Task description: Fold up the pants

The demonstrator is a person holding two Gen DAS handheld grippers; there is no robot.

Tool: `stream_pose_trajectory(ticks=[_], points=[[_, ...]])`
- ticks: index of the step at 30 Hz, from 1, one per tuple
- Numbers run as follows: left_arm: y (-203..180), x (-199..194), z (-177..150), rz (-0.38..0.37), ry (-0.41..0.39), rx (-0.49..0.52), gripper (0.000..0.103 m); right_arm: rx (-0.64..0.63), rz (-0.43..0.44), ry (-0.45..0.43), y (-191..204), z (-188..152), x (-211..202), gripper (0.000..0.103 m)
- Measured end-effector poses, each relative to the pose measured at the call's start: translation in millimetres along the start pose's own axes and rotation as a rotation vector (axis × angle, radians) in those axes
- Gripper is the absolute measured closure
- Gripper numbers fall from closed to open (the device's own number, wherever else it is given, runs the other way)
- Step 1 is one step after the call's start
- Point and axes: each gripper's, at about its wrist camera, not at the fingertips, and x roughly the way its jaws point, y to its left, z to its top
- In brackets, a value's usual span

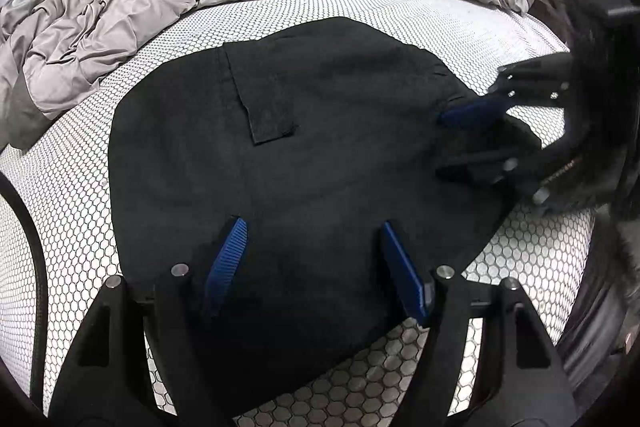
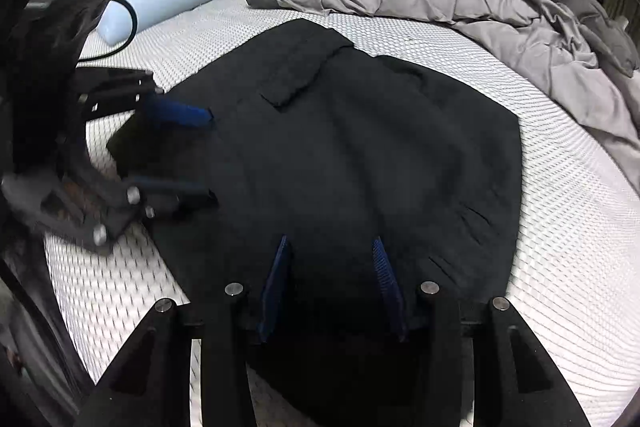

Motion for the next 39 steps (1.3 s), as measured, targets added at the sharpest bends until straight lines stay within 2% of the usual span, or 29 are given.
stream_pose_trajectory(ticks=[3, 5, 7, 10, 12, 14, 16, 18, 19, 20, 24, 27, 31, 34, 36, 38, 39], points=[[3.4, 1.2, -2.2, 0.000, 0.001, 0.004, 0.035, 0.039, 0.013, 0.012, -23.4, -8.7, -10.9, 0.058], [2.6, 0.7, -1.4, 0.006, 0.004, 0.005, 0.034, 0.105, 0.044, 0.003, -39.9, -12.1, -13.2, 0.048], [4.0, -1.7, 1.2, -0.004, 0.001, -0.007, 0.034, 0.153, 0.077, -0.011, -47.9, -11.0, -14.7, 0.047], [20.2, -11.7, 10.0, -0.102, -0.043, -0.090, 0.034, 0.214, 0.110, -0.116, -54.4, -4.8, -30.9, 0.047], [36.3, -20.3, 23.5, -0.118, -0.103, -0.146, 0.034, 0.256, 0.100, -0.178, -57.8, 3.7, -34.3, 0.047], [54.5, -18.2, 38.9, -0.074, -0.136, -0.201, 0.034, 0.294, 0.043, -0.182, -61.3, 12.6, -28.8, 0.047], [73.5, -6.0, 51.4, -0.007, -0.122, -0.269, 0.034, 0.325, 0.011, -0.155, -62.9, 23.4, -15.8, 0.047], [97.1, 12.3, 54.8, 0.032, -0.073, -0.359, 0.038, 0.340, -0.022, -0.130, -63.9, 34.7, 3.5, 0.047], [102.7, 19.0, 55.0, 0.042, -0.046, -0.377, 0.043, 0.339, -0.034, -0.118, -64.7, 36.9, 8.9, 0.047], [109.9, 29.9, 52.8, 0.038, -0.002, -0.401, 0.043, 0.332, -0.056, -0.090, -65.0, 40.6, 18.0, 0.047], [109.4, 41.8, 49.7, 0.069, 0.030, -0.384, 0.041, 0.421, -0.077, -0.021, -85.8, 34.3, 30.9, 0.047], [111.1, 43.0, 46.9, 0.071, 0.023, -0.392, 0.040, 0.499, 0.025, -0.056, -107.7, 19.5, 25.4, 0.047], [114.0, 28.4, 47.8, 0.059, 0.020, -0.446, 0.040, 0.447, 0.049, -0.095, -100.7, 13.5, 2.6, 0.047], [108.6, -5.4, 33.2, 0.018, -0.035, -0.473, 0.040, 0.488, 0.108, -0.130, -107.8, -4.7, -20.0, 0.044], [110.0, -21.6, 19.1, 0.010, -0.054, -0.498, 0.040, 0.520, 0.111, -0.134, -119.8, -19.2, -27.4, 0.043], [113.5, -30.8, 3.9, 0.039, -0.046, -0.534, 0.040, 0.585, 0.154, -0.125, -132.7, -33.5, -25.0, 0.043], [113.8, -34.2, -4.1, 0.052, -0.040, -0.544, 0.040, 0.646, 0.204, -0.112, -141.4, -43.2, -20.4, 0.043]])
